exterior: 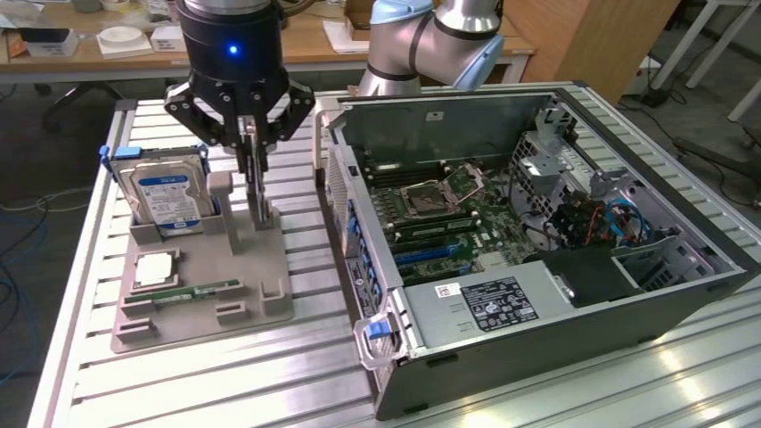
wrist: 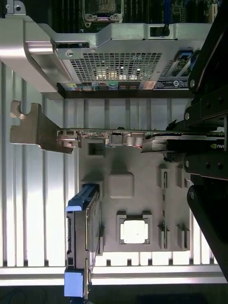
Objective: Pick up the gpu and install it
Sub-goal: 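Pick up the gpu and move the gpu toward the slot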
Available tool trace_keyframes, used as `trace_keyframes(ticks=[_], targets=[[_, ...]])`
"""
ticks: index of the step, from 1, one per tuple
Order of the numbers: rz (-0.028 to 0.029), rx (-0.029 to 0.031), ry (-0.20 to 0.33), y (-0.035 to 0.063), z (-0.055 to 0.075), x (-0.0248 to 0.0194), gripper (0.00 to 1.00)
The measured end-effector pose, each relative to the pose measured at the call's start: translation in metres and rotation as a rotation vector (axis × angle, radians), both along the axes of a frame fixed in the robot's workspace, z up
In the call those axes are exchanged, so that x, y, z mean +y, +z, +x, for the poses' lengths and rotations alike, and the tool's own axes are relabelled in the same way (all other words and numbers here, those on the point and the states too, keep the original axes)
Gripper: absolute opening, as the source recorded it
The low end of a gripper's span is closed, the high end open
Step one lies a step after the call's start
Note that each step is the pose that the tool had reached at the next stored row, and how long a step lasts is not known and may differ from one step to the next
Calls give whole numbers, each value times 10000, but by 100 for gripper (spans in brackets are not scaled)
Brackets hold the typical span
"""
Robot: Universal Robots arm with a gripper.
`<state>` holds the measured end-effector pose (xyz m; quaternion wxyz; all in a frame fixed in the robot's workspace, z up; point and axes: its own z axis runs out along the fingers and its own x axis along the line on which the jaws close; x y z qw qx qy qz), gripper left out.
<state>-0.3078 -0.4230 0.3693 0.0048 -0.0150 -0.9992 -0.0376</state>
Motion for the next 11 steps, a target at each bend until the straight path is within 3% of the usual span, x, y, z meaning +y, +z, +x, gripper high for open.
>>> trace_keyframes(ticks=[7, 11], targets=[[15, -1, 1, 48, 0, 0, 26], [-6, 0, 3, 58, 1, -1, 26]])
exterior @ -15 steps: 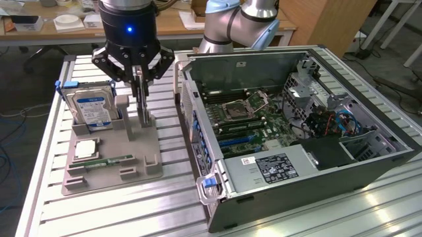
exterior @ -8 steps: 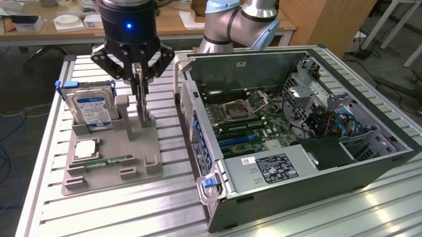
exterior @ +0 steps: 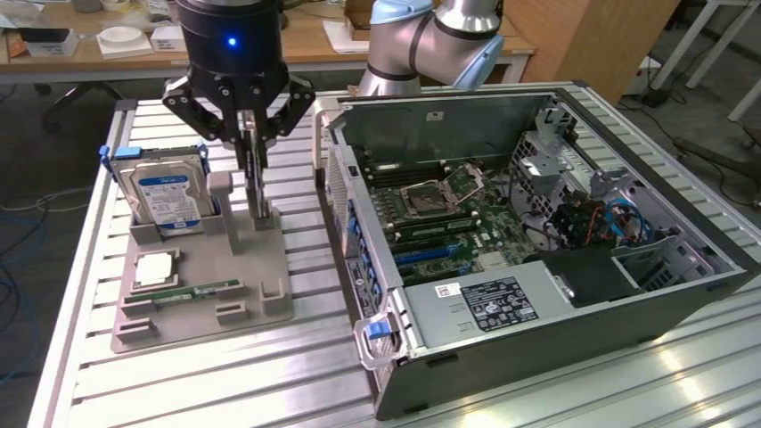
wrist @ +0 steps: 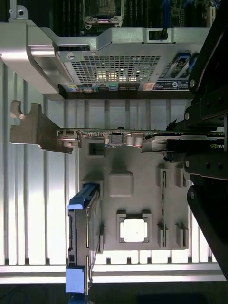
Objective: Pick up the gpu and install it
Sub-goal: 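Pick up the gpu and move the gpu toward the slot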
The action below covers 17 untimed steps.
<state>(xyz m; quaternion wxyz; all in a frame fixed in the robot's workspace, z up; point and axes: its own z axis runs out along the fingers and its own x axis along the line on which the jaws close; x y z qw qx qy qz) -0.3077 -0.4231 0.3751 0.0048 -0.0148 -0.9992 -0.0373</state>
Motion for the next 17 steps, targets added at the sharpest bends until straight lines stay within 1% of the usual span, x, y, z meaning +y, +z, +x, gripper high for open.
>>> trace_keyframes(ticks=[8, 17], targets=[[-24, 0, -2, 40, -1, 1, 26], [-23, 0, -3, 81, -1, 1, 26]])
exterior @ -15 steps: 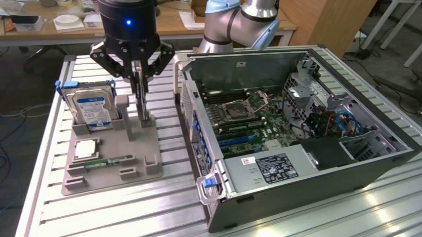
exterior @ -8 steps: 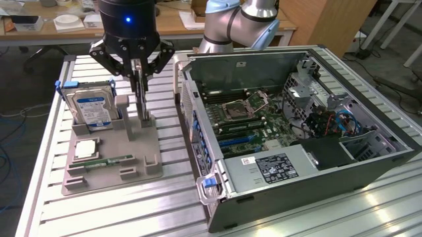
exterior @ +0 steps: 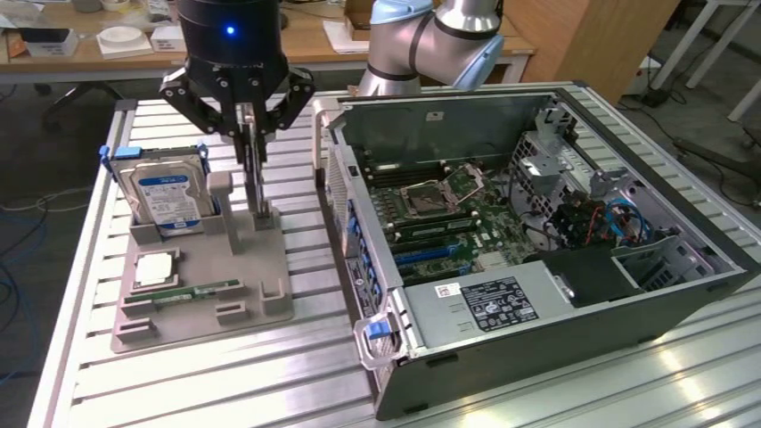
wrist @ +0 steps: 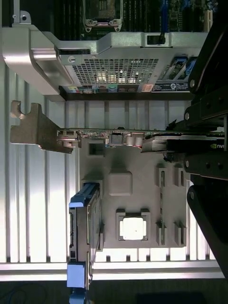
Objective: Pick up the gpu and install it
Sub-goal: 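Pick up the gpu and move the gpu toward the slot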
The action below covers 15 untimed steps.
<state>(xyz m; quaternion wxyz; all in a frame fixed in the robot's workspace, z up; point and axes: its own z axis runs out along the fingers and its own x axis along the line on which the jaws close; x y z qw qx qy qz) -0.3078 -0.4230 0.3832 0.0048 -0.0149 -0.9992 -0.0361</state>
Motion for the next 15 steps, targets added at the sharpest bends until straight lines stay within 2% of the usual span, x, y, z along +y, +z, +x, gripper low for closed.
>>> trace_keyframes(ticks=[15], targets=[[-1, 0, 0, 77, 0, 0, 26]])
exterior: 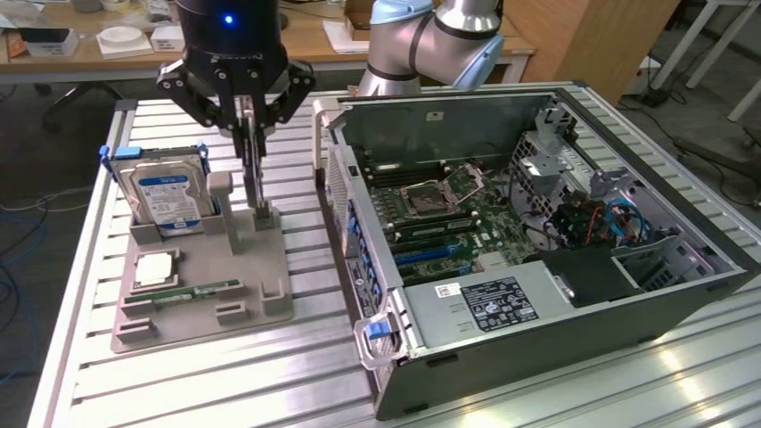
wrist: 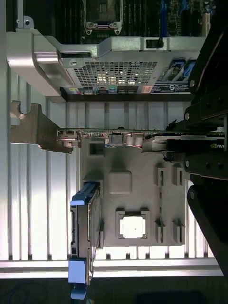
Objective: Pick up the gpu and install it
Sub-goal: 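Pick up the gpu and move the gpu toward the slot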
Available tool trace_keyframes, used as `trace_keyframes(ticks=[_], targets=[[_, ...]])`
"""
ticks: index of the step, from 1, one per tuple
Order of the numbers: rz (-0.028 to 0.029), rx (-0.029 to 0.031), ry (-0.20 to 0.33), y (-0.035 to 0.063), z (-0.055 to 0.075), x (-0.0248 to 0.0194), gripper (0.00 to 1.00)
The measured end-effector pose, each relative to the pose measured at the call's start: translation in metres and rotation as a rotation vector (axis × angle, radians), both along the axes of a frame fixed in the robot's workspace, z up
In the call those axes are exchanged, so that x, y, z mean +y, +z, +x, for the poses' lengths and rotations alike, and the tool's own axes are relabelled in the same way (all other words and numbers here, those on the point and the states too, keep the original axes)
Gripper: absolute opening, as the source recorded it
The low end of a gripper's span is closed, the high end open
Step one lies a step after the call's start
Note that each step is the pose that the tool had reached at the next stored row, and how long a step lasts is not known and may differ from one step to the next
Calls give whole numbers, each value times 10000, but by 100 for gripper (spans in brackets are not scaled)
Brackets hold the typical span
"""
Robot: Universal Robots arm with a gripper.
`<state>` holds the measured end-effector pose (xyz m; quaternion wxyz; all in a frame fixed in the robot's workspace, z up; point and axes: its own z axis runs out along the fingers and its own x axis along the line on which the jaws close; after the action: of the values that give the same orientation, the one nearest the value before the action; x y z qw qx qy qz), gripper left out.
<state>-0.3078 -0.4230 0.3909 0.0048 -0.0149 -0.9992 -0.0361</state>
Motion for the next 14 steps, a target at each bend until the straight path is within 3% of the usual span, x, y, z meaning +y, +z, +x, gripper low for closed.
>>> trace_keyframes(ticks=[10, 14], targets=[[0, 0, 1, 64, 0, 0, 26], [-36, 0, 1, 92, 1, 0, 26]])
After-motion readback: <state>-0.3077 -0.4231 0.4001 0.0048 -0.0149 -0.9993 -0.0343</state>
